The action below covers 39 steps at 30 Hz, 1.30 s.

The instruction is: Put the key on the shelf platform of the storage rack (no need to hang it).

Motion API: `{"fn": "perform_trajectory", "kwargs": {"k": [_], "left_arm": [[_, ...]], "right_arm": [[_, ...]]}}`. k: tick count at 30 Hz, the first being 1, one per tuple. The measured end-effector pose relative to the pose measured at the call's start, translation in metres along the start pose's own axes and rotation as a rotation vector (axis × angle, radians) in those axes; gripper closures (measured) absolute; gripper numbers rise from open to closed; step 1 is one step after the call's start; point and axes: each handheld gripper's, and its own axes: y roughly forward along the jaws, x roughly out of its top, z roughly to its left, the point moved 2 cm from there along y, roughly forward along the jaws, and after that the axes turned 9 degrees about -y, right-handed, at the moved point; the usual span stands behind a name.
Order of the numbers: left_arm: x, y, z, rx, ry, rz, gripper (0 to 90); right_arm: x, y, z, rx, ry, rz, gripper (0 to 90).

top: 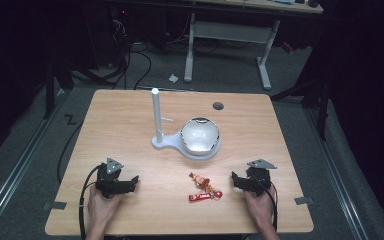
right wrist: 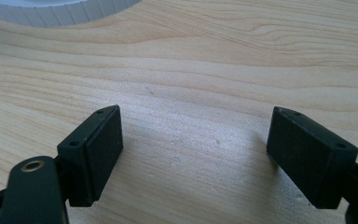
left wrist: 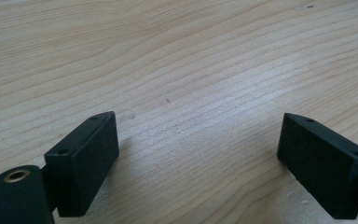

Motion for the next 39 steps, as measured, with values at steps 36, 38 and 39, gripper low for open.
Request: {"fn": "perform_trajectory", "kwargs": {"k": [36,38,39], "left_arm": [[0.0,0.0,0.001,-0.006,0.008,-0.001,13.5],[0.0,0.0,0.001,-0.005,0.008,-0.001,13.5],[0.0,0.0,0.001,-0.005,0.008,-0.001,13.5]], "right_arm": [[0.002,-0.034,0.03,0.163,-0.096,-0.067,36.6],[0.004,-0.035,0.035,0.175,-0.12,-0.075,36.8],[0.005,-0.036,0.038,0.183,-0.125,-0.077,36.8]]}}
